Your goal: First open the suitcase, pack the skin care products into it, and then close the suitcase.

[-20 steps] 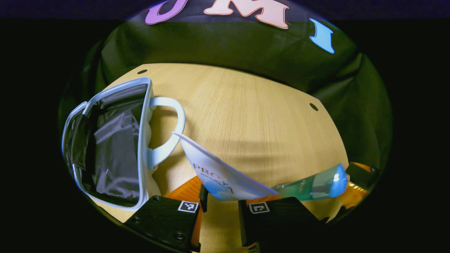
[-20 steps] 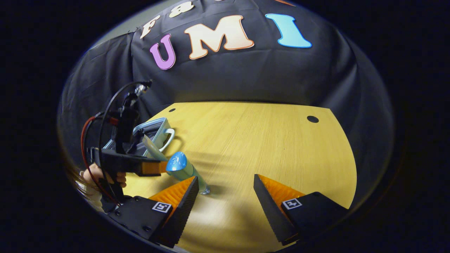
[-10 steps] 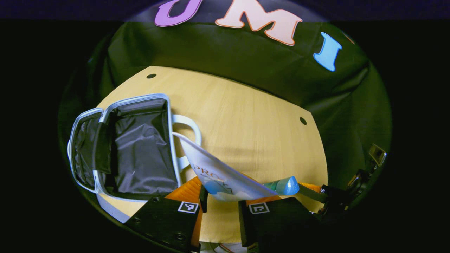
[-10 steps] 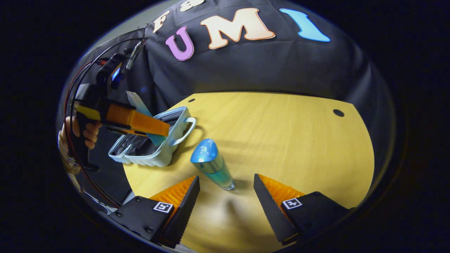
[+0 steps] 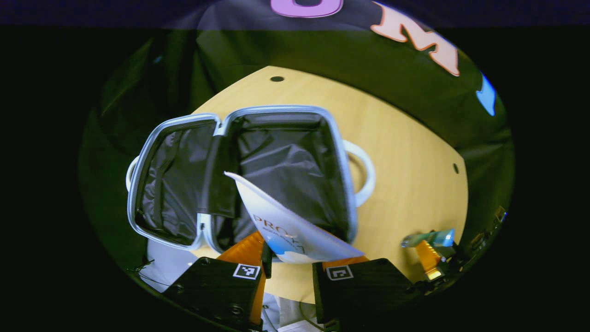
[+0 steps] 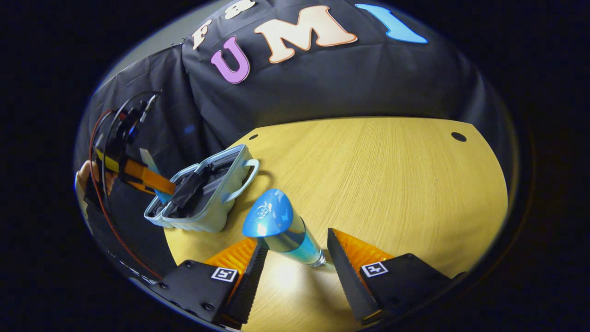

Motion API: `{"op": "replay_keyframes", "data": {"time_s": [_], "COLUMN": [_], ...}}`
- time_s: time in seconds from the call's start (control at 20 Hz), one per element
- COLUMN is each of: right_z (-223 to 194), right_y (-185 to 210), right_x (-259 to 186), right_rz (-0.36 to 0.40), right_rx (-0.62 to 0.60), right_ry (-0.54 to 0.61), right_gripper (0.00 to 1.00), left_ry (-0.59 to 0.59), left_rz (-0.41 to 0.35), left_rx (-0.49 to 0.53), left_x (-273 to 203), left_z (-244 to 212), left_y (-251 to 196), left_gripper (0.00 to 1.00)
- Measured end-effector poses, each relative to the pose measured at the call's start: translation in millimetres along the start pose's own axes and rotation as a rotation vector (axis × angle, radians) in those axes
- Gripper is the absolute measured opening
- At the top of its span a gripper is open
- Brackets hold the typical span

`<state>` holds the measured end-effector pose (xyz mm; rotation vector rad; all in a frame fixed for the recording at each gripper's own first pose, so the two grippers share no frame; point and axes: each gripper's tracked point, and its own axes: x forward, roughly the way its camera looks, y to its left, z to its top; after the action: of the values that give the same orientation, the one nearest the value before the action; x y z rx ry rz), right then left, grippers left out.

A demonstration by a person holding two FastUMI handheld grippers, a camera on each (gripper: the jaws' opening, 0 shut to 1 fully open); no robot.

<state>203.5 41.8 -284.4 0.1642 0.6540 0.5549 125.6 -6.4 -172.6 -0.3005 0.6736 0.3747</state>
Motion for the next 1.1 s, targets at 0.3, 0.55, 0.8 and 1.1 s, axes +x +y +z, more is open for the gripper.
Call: {"op": "replay_keyframes", "data": {"time_s": [0.3,0.55,0.8,1.1], "right_z": [1.0,1.1,-1.0,4.0], "right_y": [-2.8,-3.0,-4.4,1.4], "right_x": [12.0,14.5,9.6,-1.3], "right_rz": [-0.072,-0.125,-0.207,-0.29], "right_rx": [-0.036,-0.017,0.016,0.11], "right_ry": [-0.023,-0.035,-0.053,-0.087], "right_gripper": [0.63,0.46,0.44,0.41], "left_ry": [0.152,0.271,0.349,0.404], "left_rz": [-0.007,-0.047,-0.08,-0.127], "left_rx": [0.007,0.043,0.073,0.088], "left_x": [28.1,50.8,66.5,77.0], "left_z": [-16.3,-31.2,-37.9,-42.0], "left_y": [19.5,22.5,28.4,24.9], "left_gripper": [0.38,0.41,0.38,0.39]}}
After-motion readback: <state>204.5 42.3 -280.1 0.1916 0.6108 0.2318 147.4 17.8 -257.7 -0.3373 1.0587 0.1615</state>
